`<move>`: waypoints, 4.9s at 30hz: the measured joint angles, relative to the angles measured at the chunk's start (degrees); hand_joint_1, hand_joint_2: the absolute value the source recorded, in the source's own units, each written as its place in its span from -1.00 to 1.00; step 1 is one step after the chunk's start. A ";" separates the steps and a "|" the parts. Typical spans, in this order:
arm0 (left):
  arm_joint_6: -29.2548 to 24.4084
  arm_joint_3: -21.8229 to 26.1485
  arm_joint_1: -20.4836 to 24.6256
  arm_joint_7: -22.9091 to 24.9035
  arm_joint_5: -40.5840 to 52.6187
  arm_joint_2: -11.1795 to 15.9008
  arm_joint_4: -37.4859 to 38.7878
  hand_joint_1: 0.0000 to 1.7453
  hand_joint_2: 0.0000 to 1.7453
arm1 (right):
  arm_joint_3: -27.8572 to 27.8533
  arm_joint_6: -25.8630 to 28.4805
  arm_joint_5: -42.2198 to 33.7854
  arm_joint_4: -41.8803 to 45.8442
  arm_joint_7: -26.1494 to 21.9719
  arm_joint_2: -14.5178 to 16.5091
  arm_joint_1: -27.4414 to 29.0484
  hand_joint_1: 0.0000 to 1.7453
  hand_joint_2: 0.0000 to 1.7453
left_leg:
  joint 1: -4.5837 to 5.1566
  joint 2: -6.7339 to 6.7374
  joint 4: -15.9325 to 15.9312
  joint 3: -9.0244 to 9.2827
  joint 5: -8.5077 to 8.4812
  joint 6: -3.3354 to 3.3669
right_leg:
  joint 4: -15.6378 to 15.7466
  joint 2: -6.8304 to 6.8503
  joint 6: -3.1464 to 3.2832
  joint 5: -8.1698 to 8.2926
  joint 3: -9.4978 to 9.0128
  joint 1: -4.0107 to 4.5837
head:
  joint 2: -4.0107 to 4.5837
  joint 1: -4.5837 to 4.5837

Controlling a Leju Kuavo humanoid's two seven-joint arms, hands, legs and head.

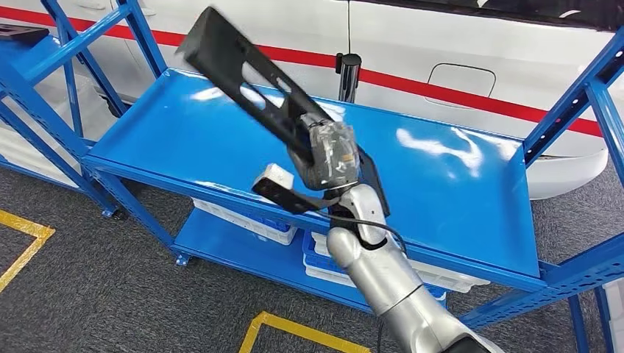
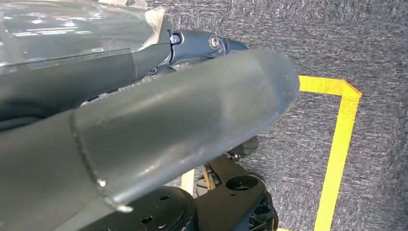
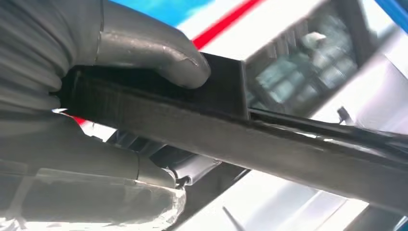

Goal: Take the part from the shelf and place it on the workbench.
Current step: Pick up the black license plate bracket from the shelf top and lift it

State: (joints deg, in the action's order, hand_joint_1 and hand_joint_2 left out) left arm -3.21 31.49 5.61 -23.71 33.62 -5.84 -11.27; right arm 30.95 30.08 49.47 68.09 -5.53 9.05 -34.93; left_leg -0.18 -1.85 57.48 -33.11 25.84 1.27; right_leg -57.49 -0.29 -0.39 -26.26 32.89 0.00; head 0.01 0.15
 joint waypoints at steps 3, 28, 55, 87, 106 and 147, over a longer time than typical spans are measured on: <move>-0.13 0.28 -0.13 -0.28 0.00 0.00 -0.01 -1.00 -1.00 | -2.14 0.04 -6.20 6.38 -3.57 -1.31 1.51 1.00 1.00 | 0.04 0.02 0.00 0.00 0.00 0.00 | 0.00 -0.03 0.00 0.02 0.00 -0.03 | 0.01 -0.01; -0.80 1.62 -0.73 -2.31 -0.31 0.00 -0.01 -1.00 0.00 | -5.44 -8.68 -37.92 31.98 -16.67 -7.48 8.73 1.00 1.00 | 0.02 0.03 0.01 -0.04 0.02 -0.01 | 0.00 -0.06 0.00 0.02 0.05 -0.02 | 0.00 -0.01; -1.16 4.81 -1.73 -2.37 -1.79 0.05 -0.01 -1.00 1.00 | -6.29 -16.55 -41.65 37.37 -18.39 -8.90 18.75 1.00 1.00 | 0.30 0.00 0.41 -0.24 0.30 0.50 | 0.09 -0.04 -0.17 0.08 0.02 -0.48 | 0.00 -0.02; -0.14 5.16 -1.42 -2.99 -0.87 -0.08 -0.14 -1.00 1.00 | -6.11 -13.64 -36.59 37.72 -21.52 -9.75 22.08 1.00 1.00 | -0.10 1.73 0.61 5.78 5.95 0.25 | -1.34 0.66 0.03 3.66 4.16 -0.25 | 0.00 -0.13; 0.25 5.75 -1.16 -2.95 0.20 -0.60 -0.14 -1.00 1.00 | -6.37 -13.71 -31.92 37.68 -21.19 -9.01 22.99 1.00 1.00 | -0.33 1.82 1.46 -4.56 -2.48 -0.95 | 1.15 0.51 0.77 -3.33 -4.78 -0.79 | 0.01 0.12; 0.91 6.08 -1.69 -4.44 2.16 0.13 -0.47 -1.00 1.00 | -4.13 -12.40 -28.69 38.75 -22.36 -9.18 25.42 1.00 1.00 | -0.82 4.40 1.71 0.79 1.53 -1.66 | 1.26 4.03 0.95 -0.48 -2.17 -0.78 | 0.01 -0.49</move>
State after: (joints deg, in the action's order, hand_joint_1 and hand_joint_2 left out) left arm -2.30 37.57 3.92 -28.15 35.77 -5.71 -11.74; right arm 26.82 17.68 20.79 106.84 -27.89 -0.13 -9.51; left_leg -1.00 2.55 59.18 -32.33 27.37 -0.40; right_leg -56.23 3.74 0.56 -26.75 30.72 -0.79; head 0.02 -0.34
